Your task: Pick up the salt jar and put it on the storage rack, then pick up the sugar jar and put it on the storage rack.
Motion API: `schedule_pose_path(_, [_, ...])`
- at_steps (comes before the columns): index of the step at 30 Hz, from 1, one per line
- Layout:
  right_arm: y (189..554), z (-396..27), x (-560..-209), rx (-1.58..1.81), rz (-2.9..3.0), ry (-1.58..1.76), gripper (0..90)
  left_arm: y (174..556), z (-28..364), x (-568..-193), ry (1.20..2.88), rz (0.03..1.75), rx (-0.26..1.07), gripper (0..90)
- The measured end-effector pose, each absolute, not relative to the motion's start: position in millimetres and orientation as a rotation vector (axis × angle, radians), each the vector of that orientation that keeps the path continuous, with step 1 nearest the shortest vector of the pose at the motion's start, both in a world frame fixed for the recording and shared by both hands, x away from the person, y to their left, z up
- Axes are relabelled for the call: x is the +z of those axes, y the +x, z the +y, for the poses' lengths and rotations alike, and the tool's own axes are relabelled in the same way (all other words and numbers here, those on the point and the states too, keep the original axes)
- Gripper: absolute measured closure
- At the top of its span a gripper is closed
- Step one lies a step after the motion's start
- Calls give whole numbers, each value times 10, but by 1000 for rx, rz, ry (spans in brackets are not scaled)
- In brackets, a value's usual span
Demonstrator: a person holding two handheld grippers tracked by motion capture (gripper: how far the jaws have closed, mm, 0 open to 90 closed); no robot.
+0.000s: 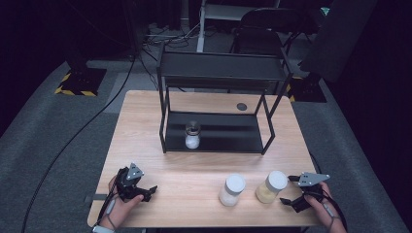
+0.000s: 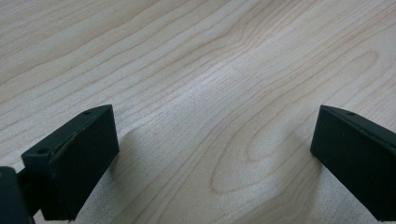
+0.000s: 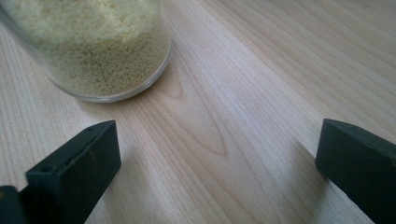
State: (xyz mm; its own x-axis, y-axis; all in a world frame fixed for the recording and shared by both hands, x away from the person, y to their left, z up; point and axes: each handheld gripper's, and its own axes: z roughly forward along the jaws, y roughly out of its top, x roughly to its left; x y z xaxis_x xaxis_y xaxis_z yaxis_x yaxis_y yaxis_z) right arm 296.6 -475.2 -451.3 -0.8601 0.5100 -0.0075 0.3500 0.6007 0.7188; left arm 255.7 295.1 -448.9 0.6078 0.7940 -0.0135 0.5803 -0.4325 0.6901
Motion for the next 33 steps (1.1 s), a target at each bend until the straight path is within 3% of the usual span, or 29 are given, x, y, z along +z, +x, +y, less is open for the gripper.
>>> schedule_pose_path(23, [2925,-4790,-4510,1108,2618,710,9,2546,2930,-4489,2161,1097,425,5])
schedule_pose_path(33, [2809,-4844,-4344,1126,2591,676,39,2541,2923,-4492,2157,1102,429,4])
